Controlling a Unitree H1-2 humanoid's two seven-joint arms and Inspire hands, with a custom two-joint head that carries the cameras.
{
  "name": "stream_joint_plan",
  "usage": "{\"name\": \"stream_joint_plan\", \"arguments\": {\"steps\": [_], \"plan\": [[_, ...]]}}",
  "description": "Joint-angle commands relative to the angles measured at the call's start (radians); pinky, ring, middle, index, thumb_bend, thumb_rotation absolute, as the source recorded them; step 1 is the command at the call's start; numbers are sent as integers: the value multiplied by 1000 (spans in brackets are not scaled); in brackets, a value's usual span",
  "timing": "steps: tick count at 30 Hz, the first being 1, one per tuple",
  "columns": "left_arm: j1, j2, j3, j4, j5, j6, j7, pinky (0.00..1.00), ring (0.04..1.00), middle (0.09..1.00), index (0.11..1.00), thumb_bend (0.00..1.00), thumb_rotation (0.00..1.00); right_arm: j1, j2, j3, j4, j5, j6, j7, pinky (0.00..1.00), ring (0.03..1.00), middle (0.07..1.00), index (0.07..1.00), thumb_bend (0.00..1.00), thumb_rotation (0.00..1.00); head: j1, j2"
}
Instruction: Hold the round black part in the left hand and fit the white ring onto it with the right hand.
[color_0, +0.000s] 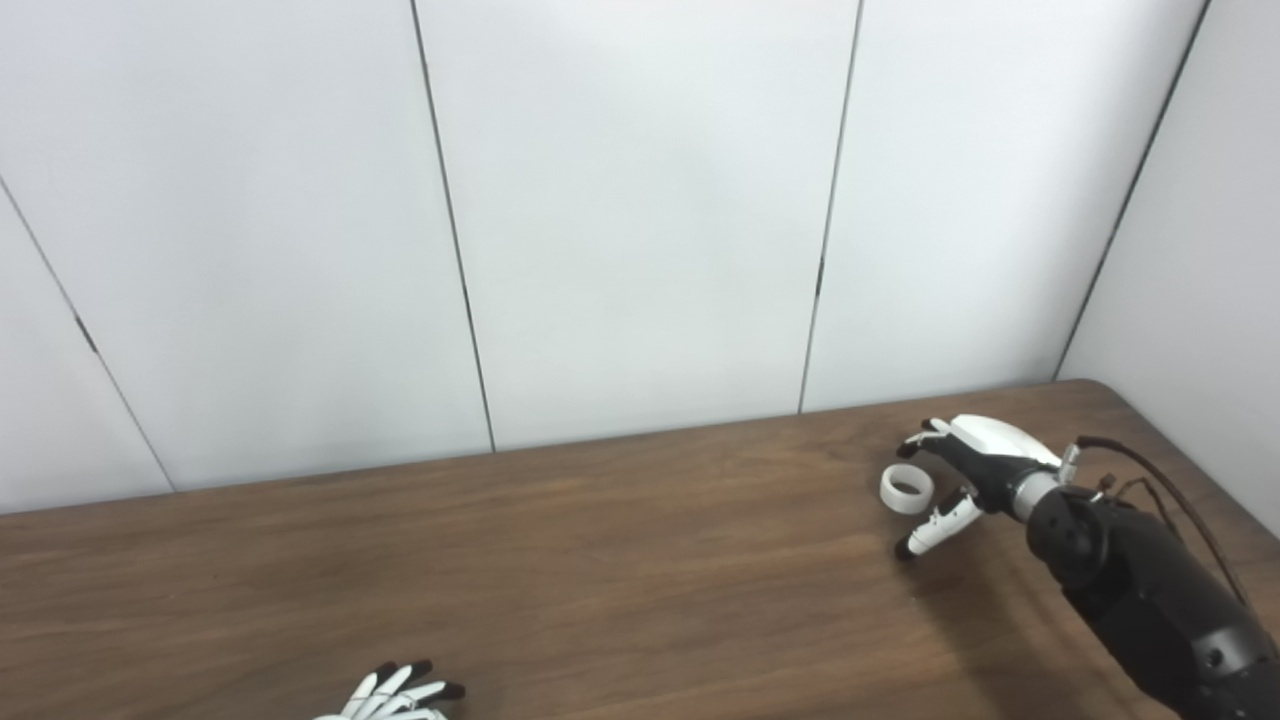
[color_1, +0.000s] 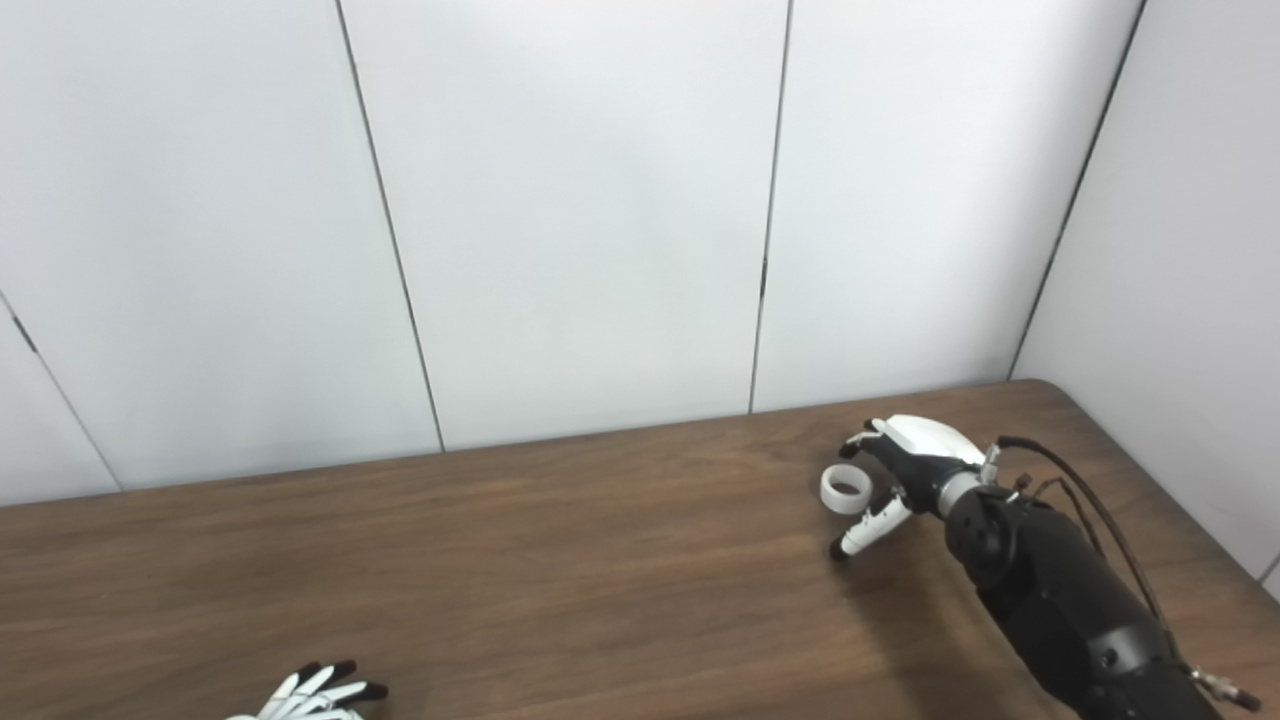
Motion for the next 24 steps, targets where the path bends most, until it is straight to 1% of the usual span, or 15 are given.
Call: {"name": "stream_joint_plan", "arguments": {"steps": [1,4,11,17,20,24], "plan": [[17,9,0,-33,7,-5,-19,1000,947,827,481,517,39,-49,-22,1,-8,-8,-11,-1,1000,1000,1000,827,895,302,3,3],[18,8,1,-35,7,-6,-20,1000,945,825,481,517,40,-52,-22,10,2,-8,-9,3,1000,1000,1000,813,894,292,4,3],[21,5,2,-40,9,-5,-19,1000,941,822,481,517,40,-50,-25,25,4,-16,-12,3,995,1000,1000,813,871,293,6,6],[29,6,6,-49,4,-11,-18,1000,944,823,481,517,40,-51,-27,32,8,-18,-10,14,994,1000,1000,810,820,324,5,13],[34,6,8,-58,1,-8,-23,1000,945,823,481,517,40,-55,-28,32,21,-16,-10,17,996,1000,1000,804,818,347,4,16],[41,5,13,-74,-3,-4,-34,1000,947,825,480,517,40,-62,-28,32,36,-12,1,34,1000,1000,1000,798,822,353,6,21]]}}
